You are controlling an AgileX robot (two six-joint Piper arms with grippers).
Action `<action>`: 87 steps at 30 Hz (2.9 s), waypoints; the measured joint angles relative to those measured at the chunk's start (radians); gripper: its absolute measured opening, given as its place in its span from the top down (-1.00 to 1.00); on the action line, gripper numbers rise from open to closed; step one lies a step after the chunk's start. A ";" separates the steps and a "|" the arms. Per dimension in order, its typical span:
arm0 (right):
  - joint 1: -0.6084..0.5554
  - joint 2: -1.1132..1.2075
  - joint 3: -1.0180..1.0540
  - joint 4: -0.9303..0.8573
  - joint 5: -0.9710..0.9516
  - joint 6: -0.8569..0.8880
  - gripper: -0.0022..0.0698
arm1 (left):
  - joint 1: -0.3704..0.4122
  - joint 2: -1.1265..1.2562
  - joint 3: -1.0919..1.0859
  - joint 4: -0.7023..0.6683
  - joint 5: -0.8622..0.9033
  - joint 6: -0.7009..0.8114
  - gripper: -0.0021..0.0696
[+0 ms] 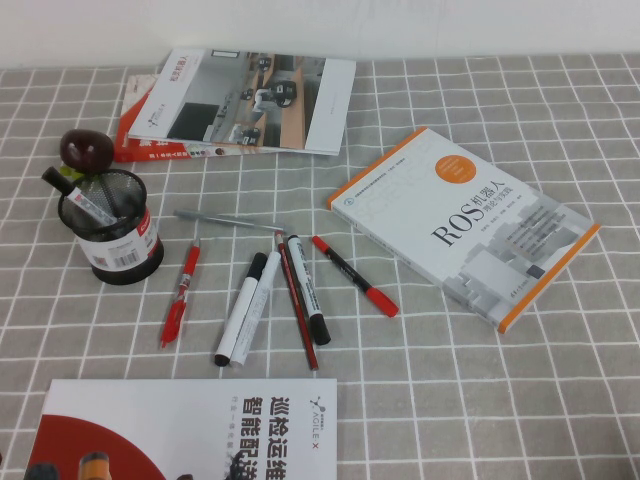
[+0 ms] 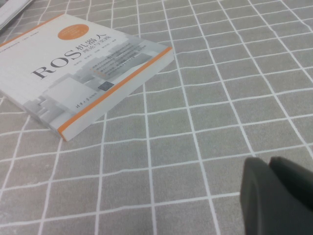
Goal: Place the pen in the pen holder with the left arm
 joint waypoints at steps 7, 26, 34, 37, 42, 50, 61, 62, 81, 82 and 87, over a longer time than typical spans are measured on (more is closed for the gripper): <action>0.000 0.000 0.000 0.000 0.000 0.000 0.98 | 0.000 0.000 0.000 -0.052 -0.046 0.000 0.95; 0.000 0.000 0.000 0.000 0.000 0.000 0.98 | 0.000 0.000 0.000 -0.277 -0.383 -0.149 0.95; 0.000 0.000 0.000 0.000 0.000 0.000 0.98 | 0.000 0.090 -0.118 -0.284 -0.261 -0.161 0.95; 0.000 0.000 0.000 0.000 0.000 0.000 0.98 | 0.000 0.235 -0.233 -0.284 -0.154 -0.161 0.95; 0.000 0.000 0.000 0.000 0.000 0.000 0.98 | 0.000 0.507 -0.459 -0.293 0.076 -0.095 0.95; 0.000 0.000 0.000 0.000 0.000 0.000 0.98 | 0.000 0.884 -0.764 -0.428 0.333 0.231 0.95; 0.000 0.000 0.000 0.000 0.000 0.000 0.98 | -0.175 1.310 -0.994 -0.381 0.359 0.339 0.95; 0.000 0.000 0.000 0.000 0.000 0.000 0.98 | -0.196 1.342 -1.018 -0.364 0.361 0.327 0.95; 0.000 0.000 0.000 0.000 0.000 0.000 0.98 | -0.344 1.773 -1.338 -0.117 0.587 0.118 0.95; 0.000 0.000 0.000 0.000 0.000 0.000 0.98 | -0.344 1.784 -1.343 -0.117 0.589 0.113 0.95; 0.000 0.000 0.000 0.000 0.000 0.000 0.98 | -0.346 1.842 -1.362 -0.099 0.595 0.107 0.95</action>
